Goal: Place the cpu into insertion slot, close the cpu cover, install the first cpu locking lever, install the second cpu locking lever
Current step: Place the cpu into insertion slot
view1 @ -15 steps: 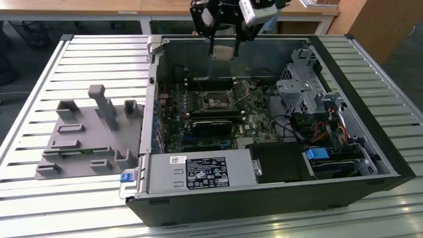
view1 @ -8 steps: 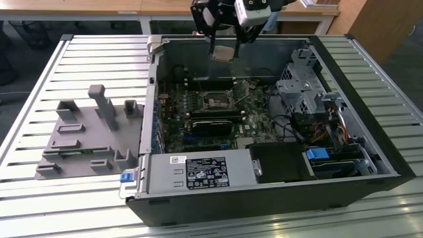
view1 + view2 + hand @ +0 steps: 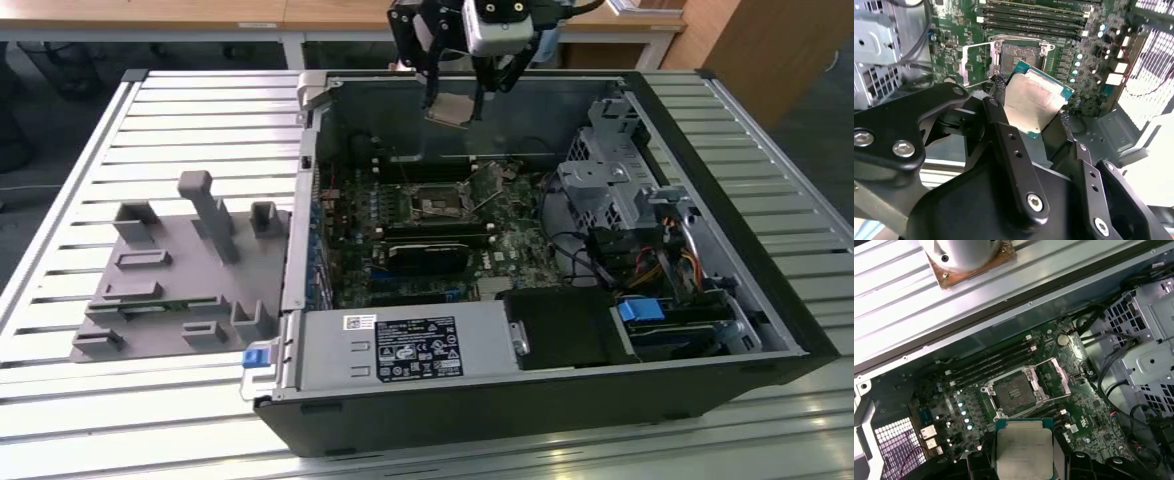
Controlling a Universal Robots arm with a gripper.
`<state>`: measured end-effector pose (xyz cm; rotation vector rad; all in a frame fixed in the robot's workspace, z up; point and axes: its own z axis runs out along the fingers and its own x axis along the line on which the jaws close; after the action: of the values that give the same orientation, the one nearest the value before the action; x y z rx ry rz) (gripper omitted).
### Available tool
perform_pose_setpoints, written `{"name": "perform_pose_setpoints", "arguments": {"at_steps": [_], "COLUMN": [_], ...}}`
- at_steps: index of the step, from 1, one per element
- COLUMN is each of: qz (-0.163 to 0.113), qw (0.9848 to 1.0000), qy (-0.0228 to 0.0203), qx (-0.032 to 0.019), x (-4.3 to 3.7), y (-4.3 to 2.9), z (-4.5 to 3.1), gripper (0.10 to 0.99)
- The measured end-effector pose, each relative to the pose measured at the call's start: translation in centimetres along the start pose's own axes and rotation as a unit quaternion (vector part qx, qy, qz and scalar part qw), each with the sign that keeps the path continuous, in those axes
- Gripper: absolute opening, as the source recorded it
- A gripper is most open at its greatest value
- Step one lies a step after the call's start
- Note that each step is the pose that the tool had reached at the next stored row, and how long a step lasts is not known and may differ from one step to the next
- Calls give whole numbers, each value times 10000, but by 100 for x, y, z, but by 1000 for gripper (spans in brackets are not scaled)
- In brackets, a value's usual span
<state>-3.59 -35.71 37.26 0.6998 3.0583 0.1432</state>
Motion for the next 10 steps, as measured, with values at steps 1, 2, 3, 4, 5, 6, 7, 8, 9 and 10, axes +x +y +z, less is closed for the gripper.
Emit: {"name": "perform_pose_setpoints", "arguments": {"at_steps": [1, 2, 3, 4, 5, 6, 7, 8, 9, 10], "qz": [77, 156, 228, 304, 376, 451, 530, 604, 678, 748], "qw": [10000, 9999, 9997, 9995, 9993, 9990, 9986, 9982, 9977, 9972], "qy": [-7, -14, -21, -27, -34, -40, -48, -54, -61, -67], "qx": [-2, -3, -5, -7, -8, -9, -10, -12, -14, -15], "x": [0, 0, 0, 1, 1, 1, 1, 1, 1, 1], "y": [0, 0, 0, 0, 0, 0, 1, 0, 1, 1], "z": [2, 4, 6, 8, 10, 11, 13, 15, 17, 19], "gripper": [541, 541, 541, 541, 541, 541, 541, 541, 541, 541]}}
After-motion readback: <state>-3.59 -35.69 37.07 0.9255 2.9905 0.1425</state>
